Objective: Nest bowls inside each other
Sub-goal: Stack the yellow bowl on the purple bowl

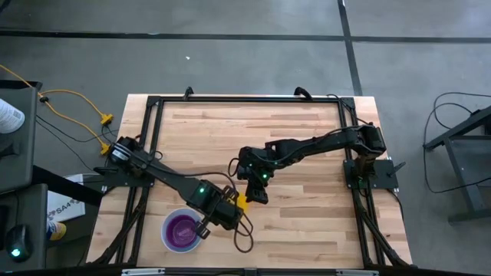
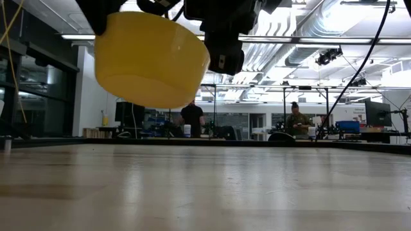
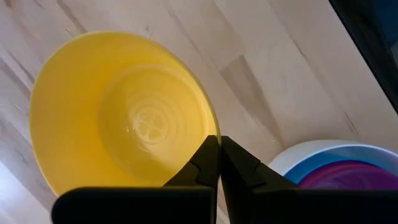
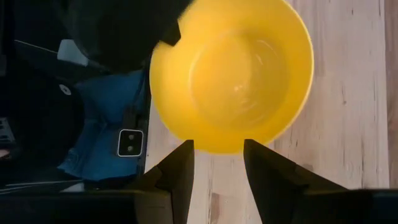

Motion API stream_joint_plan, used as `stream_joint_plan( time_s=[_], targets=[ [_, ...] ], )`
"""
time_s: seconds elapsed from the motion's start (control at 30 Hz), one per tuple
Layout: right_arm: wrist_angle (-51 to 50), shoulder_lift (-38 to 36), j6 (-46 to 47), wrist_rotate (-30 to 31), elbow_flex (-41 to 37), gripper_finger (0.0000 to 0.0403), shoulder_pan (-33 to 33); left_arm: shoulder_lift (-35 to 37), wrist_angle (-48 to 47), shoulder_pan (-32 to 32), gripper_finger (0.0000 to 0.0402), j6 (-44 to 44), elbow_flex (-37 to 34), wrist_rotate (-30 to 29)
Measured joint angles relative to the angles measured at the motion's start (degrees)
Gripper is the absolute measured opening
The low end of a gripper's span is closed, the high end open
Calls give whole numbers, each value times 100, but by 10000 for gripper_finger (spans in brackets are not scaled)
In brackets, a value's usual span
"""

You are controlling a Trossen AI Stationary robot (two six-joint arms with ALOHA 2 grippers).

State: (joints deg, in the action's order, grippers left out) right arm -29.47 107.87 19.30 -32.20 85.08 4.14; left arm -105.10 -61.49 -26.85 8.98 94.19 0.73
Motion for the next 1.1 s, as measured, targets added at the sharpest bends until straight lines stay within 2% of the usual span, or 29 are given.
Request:
stream_joint_plan(
  time_s=[0.37, 0.67, 1.1],
  targets=[
    [-3, 0, 12, -264, 0, 133, -8, 0, -124, -222, 0, -258, 0, -17],
    [2, 0, 36, -239, 0, 133, -13, 2, -370, -319, 0, -643, -9, -94],
    [52, 0, 211, -205, 0, 133, 25, 2, -511, -1102, 0, -1687, -15, -371]
  ],
)
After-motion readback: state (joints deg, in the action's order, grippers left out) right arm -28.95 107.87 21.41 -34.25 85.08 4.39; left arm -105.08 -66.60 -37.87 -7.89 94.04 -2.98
